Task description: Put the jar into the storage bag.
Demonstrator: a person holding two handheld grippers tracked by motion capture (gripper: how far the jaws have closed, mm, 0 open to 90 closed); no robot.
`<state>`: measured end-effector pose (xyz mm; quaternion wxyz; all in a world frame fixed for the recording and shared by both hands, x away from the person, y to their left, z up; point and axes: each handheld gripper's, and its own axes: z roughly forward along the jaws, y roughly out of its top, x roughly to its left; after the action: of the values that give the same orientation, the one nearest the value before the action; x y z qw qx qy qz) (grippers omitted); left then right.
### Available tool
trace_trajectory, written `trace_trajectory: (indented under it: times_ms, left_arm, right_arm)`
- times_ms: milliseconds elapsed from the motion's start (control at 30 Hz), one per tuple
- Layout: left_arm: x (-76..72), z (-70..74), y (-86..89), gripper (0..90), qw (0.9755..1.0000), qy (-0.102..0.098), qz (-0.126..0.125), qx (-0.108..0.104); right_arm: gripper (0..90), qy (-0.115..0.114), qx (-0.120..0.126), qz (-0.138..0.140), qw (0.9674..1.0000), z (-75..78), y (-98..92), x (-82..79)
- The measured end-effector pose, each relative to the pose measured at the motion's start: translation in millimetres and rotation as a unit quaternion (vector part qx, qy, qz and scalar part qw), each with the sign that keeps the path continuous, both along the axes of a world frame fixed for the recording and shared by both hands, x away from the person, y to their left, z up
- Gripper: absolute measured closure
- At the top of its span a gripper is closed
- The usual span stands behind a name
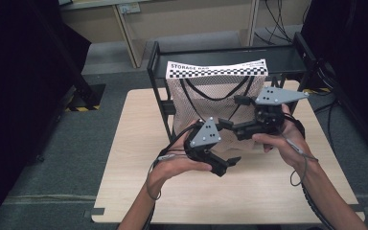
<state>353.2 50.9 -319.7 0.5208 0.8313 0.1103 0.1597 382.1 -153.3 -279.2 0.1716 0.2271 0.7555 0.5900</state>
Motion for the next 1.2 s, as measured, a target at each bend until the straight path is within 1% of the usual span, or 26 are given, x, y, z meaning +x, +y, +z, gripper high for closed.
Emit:
trace_trajectory:
  times_ms: [133,400,767,867,967,1033,1200]
  left_arm:
    - [-0.1,-0.4,0.2,0.8,1.0000,0.000,0.000,0.000]
    - [0.0,-0.2,0.4,0.8,1.0000,0.000,0.000,0.001]
    - [-0.5,0.1,0.4,0.8,1.0000,0.000,0.000,0.002]
    - [-0.4,-0.1,0.3,0.8,1.0000,0.000,0.000,0.002]
    - [-0.2,-0.3,0.2,0.8,1.0000,0.000,0.000,0.002]
    - [-0.4,-0.2,0.3,0.8,1.0000,0.000,0.000,0.002]
    - [-0.9,-0.1,0.2,0.8,1.0000,-0.001,0.000,0.002]
  right_arm:
    - [8.8,-0.005,-0.002,-0.001,1.0000,-3.9,-4.9,-7.8]
    - [7.8,-0.008,-0.002,-0.007,0.9999,-13.1,-16.5,-13.7]
    - [7.5,0.006,0.008,-0.011,0.9999,-37.9,-28.6,-21.6]
    - [7.4,0.003,0.006,-0.017,0.9998,-44.4,-30.5,-24.0]
    - [7.4,0.005,0.006,-0.017,0.9998,-50.1,-31.4,-26.7]
    - [7.3,0.002,0.005,-0.019,0.9998,-54.0,-32.0,-28.3]
    - [6.4,0.005,0.005,-0.022,0.9997,-64.0,-33.6,-31.5]
